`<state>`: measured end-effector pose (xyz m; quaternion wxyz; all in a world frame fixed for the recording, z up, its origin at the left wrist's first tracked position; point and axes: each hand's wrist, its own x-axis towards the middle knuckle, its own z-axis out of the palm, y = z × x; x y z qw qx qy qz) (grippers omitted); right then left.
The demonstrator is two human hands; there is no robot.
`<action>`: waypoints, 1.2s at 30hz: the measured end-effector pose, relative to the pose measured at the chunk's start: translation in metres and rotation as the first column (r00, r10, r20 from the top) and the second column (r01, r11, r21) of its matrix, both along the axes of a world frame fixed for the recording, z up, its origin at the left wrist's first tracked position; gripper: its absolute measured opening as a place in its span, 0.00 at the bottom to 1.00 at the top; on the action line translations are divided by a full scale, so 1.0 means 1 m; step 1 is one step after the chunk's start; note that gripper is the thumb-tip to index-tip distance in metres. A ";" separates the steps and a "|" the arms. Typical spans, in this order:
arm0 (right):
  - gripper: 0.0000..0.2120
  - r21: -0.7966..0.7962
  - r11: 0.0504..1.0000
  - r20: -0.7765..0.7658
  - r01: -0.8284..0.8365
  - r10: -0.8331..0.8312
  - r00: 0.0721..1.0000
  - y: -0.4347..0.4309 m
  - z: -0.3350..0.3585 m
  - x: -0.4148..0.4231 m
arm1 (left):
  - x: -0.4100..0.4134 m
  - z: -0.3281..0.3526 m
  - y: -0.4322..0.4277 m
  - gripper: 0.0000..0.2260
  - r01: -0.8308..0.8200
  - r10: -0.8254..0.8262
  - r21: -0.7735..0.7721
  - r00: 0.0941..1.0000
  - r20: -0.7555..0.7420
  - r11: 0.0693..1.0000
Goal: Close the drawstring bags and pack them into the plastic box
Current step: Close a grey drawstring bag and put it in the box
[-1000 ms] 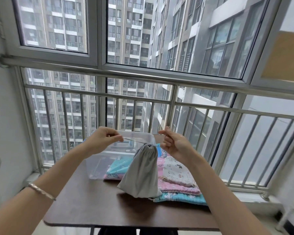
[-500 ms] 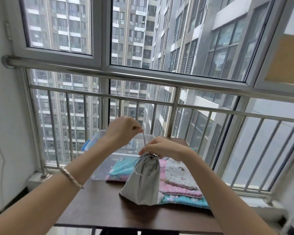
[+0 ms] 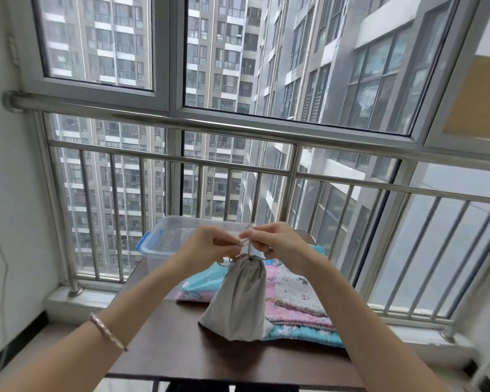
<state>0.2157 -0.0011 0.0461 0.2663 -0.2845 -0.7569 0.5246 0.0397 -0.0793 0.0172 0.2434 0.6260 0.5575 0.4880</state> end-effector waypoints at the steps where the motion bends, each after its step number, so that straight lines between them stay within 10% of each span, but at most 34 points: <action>1: 0.09 -0.004 1.000 -0.003 0.016 -0.016 1.000 0.000 -0.001 0.000 | -0.003 0.001 -0.003 0.06 -0.034 0.034 0.017 0.999 -0.025 0.999; 17: 0.09 0.074 0.991 0.003 -0.107 0.107 0.994 -0.004 -0.010 -0.006 | -0.064 0.022 -0.038 0.04 -0.092 -0.103 -0.338 0.849 -0.518 0.936; 23: 0.10 0.127 0.985 -0.003 -0.120 0.122 0.993 -0.009 -0.004 -0.012 | -0.008 0.022 -0.017 0.09 0.084 -0.098 -0.137 0.990 -0.100 0.987; 28: 0.07 0.118 0.991 -0.065 -0.064 0.072 0.995 -0.007 -0.008 -0.003 | 0.005 0.014 -0.009 0.06 0.104 -0.070 -0.273 0.989 0.133 0.956; 36: 0.13 0.125 0.992 -0.070 -0.006 0.015 0.997 -0.009 -0.013 -0.003 | 0.006 0.009 -0.004 0.07 -0.015 0.057 -0.242 0.984 0.167 0.970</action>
